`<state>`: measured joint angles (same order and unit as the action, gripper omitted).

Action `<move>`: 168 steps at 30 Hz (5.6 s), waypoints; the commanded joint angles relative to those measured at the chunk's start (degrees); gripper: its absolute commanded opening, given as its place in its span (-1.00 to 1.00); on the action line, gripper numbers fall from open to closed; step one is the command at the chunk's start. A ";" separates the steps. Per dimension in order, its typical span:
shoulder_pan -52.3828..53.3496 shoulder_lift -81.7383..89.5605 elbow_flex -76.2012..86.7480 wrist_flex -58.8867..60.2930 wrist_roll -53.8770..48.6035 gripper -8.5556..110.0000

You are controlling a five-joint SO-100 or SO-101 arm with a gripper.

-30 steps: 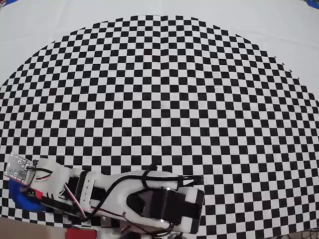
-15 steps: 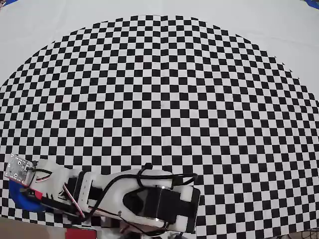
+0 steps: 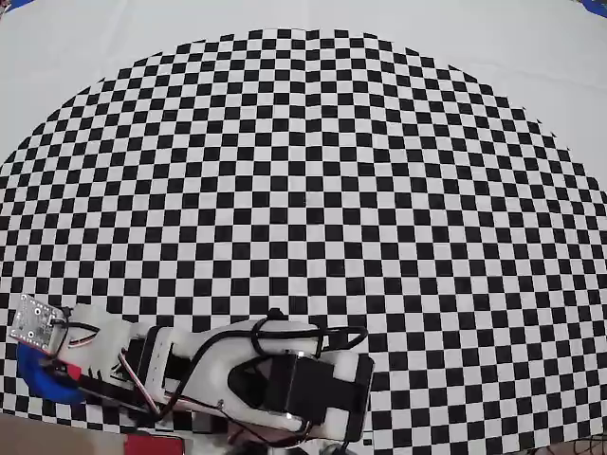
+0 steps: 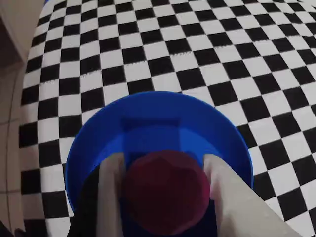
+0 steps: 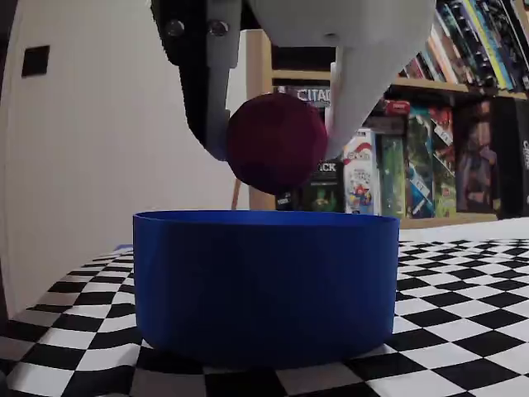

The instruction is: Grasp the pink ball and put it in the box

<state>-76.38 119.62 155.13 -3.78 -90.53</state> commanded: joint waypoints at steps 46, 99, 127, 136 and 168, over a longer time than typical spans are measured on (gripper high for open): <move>-0.44 -3.25 -6.68 2.72 0.26 -0.86; 5.89 8.61 -6.68 -0.26 0.53 -0.34; 48.43 37.62 2.55 -2.99 51.59 -0.86; 64.42 49.04 9.49 11.60 70.58 -0.86; 78.05 66.71 23.20 47.46 90.18 -0.86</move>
<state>1.32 184.83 177.89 42.98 -0.70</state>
